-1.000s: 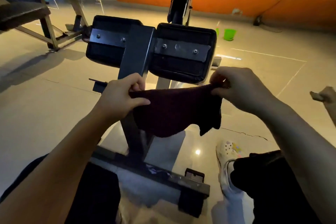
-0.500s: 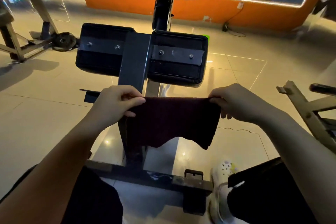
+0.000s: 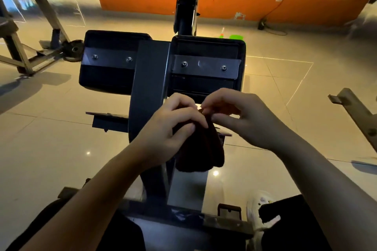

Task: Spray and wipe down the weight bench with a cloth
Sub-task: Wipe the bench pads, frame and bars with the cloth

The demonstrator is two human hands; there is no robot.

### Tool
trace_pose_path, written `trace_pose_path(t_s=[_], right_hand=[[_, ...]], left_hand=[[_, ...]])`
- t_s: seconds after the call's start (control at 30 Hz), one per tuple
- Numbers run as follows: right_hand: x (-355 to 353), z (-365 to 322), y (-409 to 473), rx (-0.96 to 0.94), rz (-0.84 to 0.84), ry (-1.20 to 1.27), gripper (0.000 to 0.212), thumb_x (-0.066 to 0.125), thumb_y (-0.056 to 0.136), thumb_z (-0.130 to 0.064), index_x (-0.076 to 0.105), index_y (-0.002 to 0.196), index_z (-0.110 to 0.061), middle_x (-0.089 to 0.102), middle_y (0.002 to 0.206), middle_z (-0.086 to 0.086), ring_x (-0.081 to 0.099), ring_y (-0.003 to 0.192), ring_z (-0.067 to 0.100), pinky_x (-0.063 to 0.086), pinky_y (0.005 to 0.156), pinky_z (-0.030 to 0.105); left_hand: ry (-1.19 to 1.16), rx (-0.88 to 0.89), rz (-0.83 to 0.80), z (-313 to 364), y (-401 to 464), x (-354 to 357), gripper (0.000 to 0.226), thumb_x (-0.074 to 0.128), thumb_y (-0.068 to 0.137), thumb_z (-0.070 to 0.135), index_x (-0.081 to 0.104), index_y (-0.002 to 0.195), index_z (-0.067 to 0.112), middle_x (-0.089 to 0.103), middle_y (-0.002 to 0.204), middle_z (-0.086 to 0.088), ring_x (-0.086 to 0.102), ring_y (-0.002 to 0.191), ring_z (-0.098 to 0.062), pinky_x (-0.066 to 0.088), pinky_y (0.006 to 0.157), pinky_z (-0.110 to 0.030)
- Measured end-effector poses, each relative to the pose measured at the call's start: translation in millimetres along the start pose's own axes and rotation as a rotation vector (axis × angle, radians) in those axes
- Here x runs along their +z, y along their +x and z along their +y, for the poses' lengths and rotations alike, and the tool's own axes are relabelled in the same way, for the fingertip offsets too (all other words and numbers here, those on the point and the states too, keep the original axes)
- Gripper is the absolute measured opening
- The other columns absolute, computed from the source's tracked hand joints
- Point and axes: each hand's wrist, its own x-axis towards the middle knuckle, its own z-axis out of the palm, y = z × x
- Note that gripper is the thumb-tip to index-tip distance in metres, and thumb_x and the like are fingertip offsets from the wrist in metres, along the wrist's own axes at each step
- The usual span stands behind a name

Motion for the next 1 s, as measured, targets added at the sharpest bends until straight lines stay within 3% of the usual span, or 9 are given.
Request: trace_pose_path(t_s=[0.1, 0.2, 0.3, 0.47, 0.57, 0.63, 0.77, 0.87, 1.0], right_hand=[[6, -1, 3, -0.022, 0.045, 0.047, 0.037, 0.061, 0.092, -0.012, 0.054, 0.116, -0.039, 0.061, 0.104, -0.021, 0.06, 0.103, 0.004, 0.054, 0.088, 0.027], [3, -2, 6, -0.097, 0.063, 0.04, 0.045, 0.056, 0.093, -0.019, 0.048, 0.129, -0.043, 0.055, 0.109, -0.032, 0.054, 0.106, -0.005, 0.044, 0.085, 0.011], [3, -2, 7, -0.14, 0.052, -0.022, 0.026, 0.05, 0.093, -0.03, 0.06, 0.114, -0.041, 0.053, 0.106, -0.016, 0.051, 0.102, -0.001, 0.04, 0.078, 0.008], [1, -3, 7, -0.039, 0.143, -0.093, 0.007, 0.055, 0.086, -0.027, 0.057, 0.091, -0.032, 0.052, 0.108, -0.025, 0.055, 0.095, -0.004, 0.046, 0.068, 0.012], [-4, -6, 11, 0.032, 0.223, -0.082, 0.014, 0.061, 0.09, -0.018, 0.058, 0.091, -0.033, 0.058, 0.086, -0.023, 0.06, 0.074, 0.0, 0.046, 0.057, 0.015], [-4, -7, 12, 0.071, 0.288, -0.069, 0.027, 0.062, 0.091, -0.01, 0.055, 0.089, -0.036, 0.057, 0.081, -0.022, 0.061, 0.067, -0.001, 0.045, 0.052, 0.012], [-10, 4, 9, 0.21, 0.417, 0.013, 0.029, 0.064, 0.09, -0.009, 0.048, 0.086, -0.032, 0.06, 0.083, -0.009, 0.062, 0.054, 0.006, 0.044, 0.041, 0.017], [-14, 19, 8, 0.285, 0.487, -0.054, 0.029, 0.061, 0.091, 0.0, 0.053, 0.082, -0.027, 0.062, 0.077, -0.006, 0.065, 0.063, 0.01, 0.054, 0.054, 0.022], [-5, 35, 42, 0.148, 0.605, -0.467, 0.023, 0.058, 0.087, 0.008, 0.066, 0.093, -0.013, 0.064, 0.096, 0.0, 0.056, 0.085, 0.01, 0.039, 0.074, 0.007]], left_hand=[[-0.355, 0.022, 0.127, 4, 7, 15, 0.028, 0.053, 0.088, 0.012, 0.047, 0.105, 0.033, 0.044, 0.116, 0.013, 0.053, 0.112, -0.008, 0.053, 0.086, -0.023], [-0.682, -0.034, 0.232, 5, 12, 17, 0.051, 0.063, 0.081, 0.005, 0.036, 0.114, 0.034, 0.045, 0.125, 0.006, 0.056, 0.119, -0.013, 0.055, 0.086, -0.033], [-0.829, -0.12, 0.27, 5, 12, 11, 0.062, 0.075, 0.07, 0.016, 0.036, 0.114, 0.036, 0.042, 0.131, -0.001, 0.057, 0.121, -0.012, 0.056, 0.08, -0.03], [-0.255, -0.036, 0.397, 3, 7, 12, 0.032, 0.07, 0.076, 0.037, 0.049, 0.098, 0.028, 0.047, 0.11, 0.003, 0.057, 0.1, -0.01, 0.053, 0.073, -0.017], [-0.041, 0.077, 0.303, 1, 7, 25, 0.062, 0.069, 0.069, 0.059, 0.048, 0.115, 0.024, 0.046, 0.117, 0.003, 0.051, 0.103, -0.009, 0.05, 0.079, -0.016], [0.19, 0.119, 0.306, -4, 13, 36, 0.078, 0.068, 0.067, 0.064, 0.041, 0.128, 0.022, 0.044, 0.127, 0.001, 0.049, 0.112, -0.013, 0.049, 0.089, -0.024], [0.099, 0.075, 0.477, -15, 34, 39, 0.039, 0.06, 0.084, 0.036, 0.059, 0.117, 0.016, 0.063, 0.108, 0.005, 0.062, 0.098, -0.009, 0.054, 0.081, -0.018], [-0.058, -0.054, 0.568, -19, 51, 37, 0.017, 0.066, 0.088, 0.022, 0.069, 0.105, 0.019, 0.067, 0.09, 0.019, 0.066, 0.086, 0.001, 0.054, 0.075, -0.018], [-0.01, -0.109, 0.703, -28, 83, 25, 0.026, 0.064, 0.092, 0.014, 0.06, 0.112, 0.03, 0.067, 0.093, 0.015, 0.066, 0.086, -0.004, 0.056, 0.078, -0.031]])
